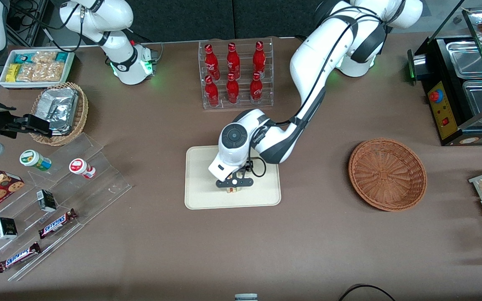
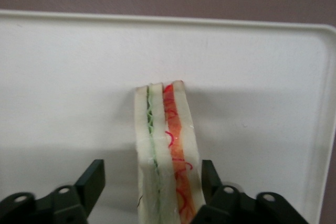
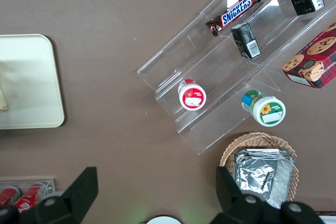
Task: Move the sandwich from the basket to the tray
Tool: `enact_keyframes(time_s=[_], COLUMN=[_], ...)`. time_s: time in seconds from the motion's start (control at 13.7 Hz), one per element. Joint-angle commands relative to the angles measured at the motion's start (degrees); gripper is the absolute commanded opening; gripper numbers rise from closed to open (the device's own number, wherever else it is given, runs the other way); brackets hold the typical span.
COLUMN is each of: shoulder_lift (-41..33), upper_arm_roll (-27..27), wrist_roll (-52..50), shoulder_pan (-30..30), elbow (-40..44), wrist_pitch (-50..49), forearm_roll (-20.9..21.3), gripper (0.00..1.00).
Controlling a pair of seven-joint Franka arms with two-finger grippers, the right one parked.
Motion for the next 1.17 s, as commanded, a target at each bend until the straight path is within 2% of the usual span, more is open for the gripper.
enact_keyframes(time_s=[0.0, 0.29, 0.58, 0.88, 1.02, 1.09], shoulder_lift=[-7.77, -16.83, -28.69, -39.59, -44.25, -46.54], upper_arm_roll=[-0.24, -0.34, -0.34, -0.34, -0.34, -0.25], wrist_roll=[-0.58, 6.68, 19.95, 31.56, 40.06, 44.72], shoulder_pan=[4.04, 10.02, 19.42, 28.91, 34.53, 37.43], elbow=[-1.12, -5.15, -20.69, -36.16, -40.83, -41.90], wrist_pitch=[-7.74, -17.42, -16.73, -11.55, -11.80, -12.33], forearm_roll=[-0.48, -1.98, -3.12, -3.21, -3.56, -5.13], gripper=[1.00, 1.00, 0.99, 1.00, 1.00, 1.00])
